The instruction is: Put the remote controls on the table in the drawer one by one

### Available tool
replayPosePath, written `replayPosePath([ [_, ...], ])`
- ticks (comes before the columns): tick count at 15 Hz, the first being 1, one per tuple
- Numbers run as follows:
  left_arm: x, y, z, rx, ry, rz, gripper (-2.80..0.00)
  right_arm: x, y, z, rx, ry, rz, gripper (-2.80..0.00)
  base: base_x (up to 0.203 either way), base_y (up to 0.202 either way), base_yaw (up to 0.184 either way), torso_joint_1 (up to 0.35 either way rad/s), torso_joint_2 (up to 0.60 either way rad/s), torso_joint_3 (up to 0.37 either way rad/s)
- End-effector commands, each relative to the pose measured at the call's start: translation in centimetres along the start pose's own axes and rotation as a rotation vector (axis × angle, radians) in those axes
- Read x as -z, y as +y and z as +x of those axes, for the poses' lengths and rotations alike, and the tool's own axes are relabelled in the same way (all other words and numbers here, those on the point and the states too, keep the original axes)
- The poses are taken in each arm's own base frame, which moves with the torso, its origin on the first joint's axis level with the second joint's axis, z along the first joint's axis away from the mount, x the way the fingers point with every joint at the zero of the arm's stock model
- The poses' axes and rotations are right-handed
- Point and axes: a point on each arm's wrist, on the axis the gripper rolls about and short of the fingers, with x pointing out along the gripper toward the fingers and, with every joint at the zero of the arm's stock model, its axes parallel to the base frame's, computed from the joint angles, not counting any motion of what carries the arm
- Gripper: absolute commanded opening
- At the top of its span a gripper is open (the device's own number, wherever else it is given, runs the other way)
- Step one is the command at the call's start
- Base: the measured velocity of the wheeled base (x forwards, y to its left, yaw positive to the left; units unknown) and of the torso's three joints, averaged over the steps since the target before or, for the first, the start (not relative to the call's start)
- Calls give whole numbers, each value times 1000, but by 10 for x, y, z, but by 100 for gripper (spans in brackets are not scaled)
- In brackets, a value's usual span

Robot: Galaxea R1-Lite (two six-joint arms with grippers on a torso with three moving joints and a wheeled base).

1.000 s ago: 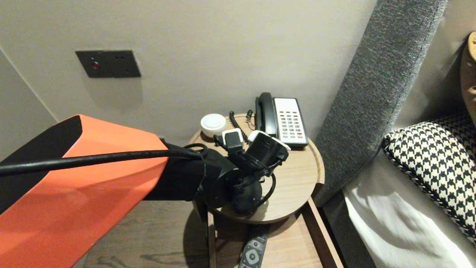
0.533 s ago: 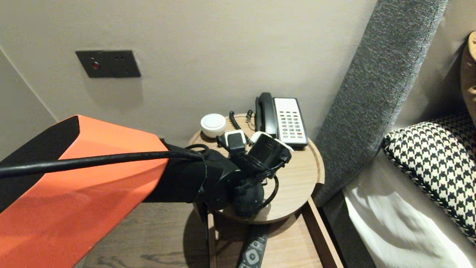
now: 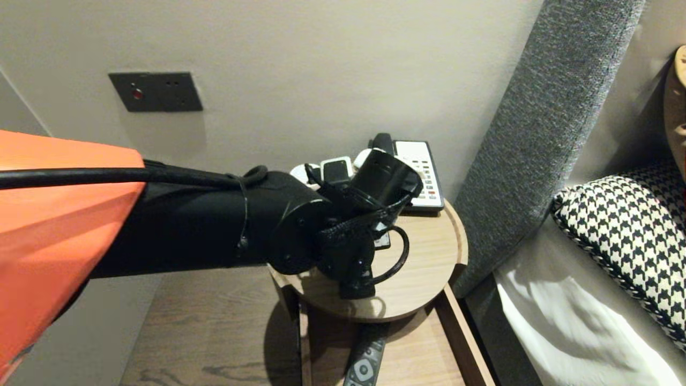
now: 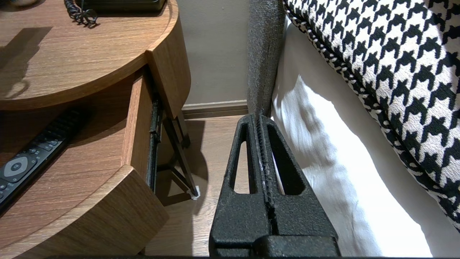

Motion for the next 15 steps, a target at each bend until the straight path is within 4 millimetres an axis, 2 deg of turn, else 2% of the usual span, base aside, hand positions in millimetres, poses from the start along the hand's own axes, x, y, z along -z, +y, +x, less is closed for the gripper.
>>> replayPosePath([
  [1, -11, -6, -27, 44, -13, 14, -280, 11, 0, 2, 0, 40, 0, -280, 0, 0, 0, 0, 0, 0],
  [3, -10, -11, -37, 75, -1, 44, -280, 11, 0, 2, 1, 40, 0, -280, 0, 0, 0, 0, 0, 0],
  [7, 3, -27, -55, 157, 74, 131, -280, 11, 0, 2, 0, 40, 0, -280, 0, 0, 0, 0, 0, 0],
  [15, 45, -54, -79, 308, 184, 278, -280, 11, 0, 2, 0, 40, 0, -280, 0, 0, 0, 0, 0, 0],
])
